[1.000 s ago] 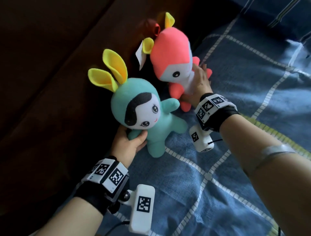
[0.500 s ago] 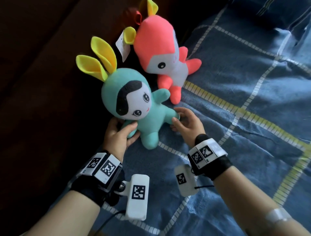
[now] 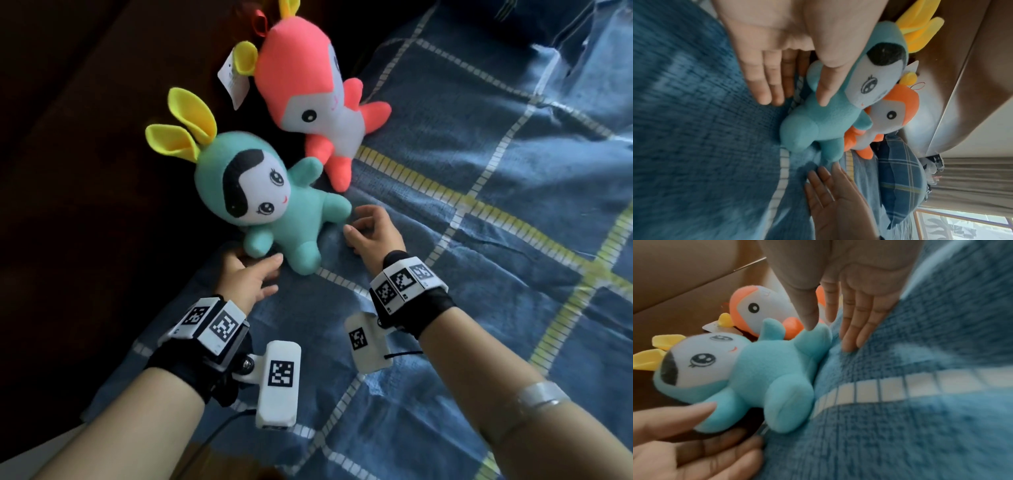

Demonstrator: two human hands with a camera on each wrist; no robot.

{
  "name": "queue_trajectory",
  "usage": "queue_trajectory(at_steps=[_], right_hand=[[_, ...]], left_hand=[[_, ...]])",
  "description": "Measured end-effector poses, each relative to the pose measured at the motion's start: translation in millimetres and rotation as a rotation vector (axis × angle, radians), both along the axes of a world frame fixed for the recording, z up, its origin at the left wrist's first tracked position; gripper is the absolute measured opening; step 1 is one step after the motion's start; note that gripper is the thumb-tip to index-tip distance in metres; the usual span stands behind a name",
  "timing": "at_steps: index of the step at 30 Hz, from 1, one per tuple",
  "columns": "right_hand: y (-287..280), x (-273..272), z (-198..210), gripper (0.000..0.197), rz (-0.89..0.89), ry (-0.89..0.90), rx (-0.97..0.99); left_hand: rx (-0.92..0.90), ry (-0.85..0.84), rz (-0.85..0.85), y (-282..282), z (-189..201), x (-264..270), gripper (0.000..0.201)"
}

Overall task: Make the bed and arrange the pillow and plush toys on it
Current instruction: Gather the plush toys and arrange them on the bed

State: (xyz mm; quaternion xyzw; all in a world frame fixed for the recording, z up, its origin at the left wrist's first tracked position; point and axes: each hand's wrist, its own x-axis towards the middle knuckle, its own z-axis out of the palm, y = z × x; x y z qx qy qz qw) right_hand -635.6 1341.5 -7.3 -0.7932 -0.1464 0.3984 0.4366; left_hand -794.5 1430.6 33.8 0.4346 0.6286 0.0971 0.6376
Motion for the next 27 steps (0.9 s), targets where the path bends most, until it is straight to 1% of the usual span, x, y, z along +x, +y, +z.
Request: queue_trajectory(at_steps=[2,3,5,7,9,11,12,14,15,19,23,27], right_hand=[[-16,-6,9,0.03,0.039,-0.043,-0.069],[-24,-10,15,0.028,0.079,-0.074,-0.107],[-41,-19,32,0.024,0.214,-0.155,-0.193],[-58,-33,51,0.021,0.395,-0.251,-0.308],[-77,-48,71,0.019,0.543,-0.327,-0.434],[-99,-66,93,0.019,0.62,-0.381,-0.53],[-112,-76,105,0.02,0.634,-0.408,-0.568],[-142,-95,127,0.023,0.639,-0.451,-0.625],[-157,-103,139,0.025,0.634,-0.473,-0.652],[-230,-128,179,0.028,0.576,-0.503,-0.765],[-309,-134,197,0.025,0.49,-0.454,-0.866],[-384,-130,210,0.028,0.361,-0.403,-0.921]], left_hand=[[-0.03,0.105,-0.157,-15,5,-7,0.013],[-0.032,0.143,-0.253,-23,8,-11,0.016],[0.011,0.205,-0.44,-40,16,-20,0.021],[0.119,0.3,-0.626,-55,26,-30,0.024],[0.248,0.458,-0.858,-69,43,-41,0.027],[0.373,0.599,-1.047,-85,62,-53,0.029],[0.414,0.642,-1.112,-94,72,-59,0.028],[0.481,0.682,-1.214,-115,90,-70,0.023],[0.509,0.675,-1.258,-126,97,-74,0.022],[0.554,0.591,-1.447,-178,121,-76,0.025],[0.612,0.527,-1.602,-240,138,-57,0.028],[0.619,0.468,-1.714,-299,150,-35,0.033]])
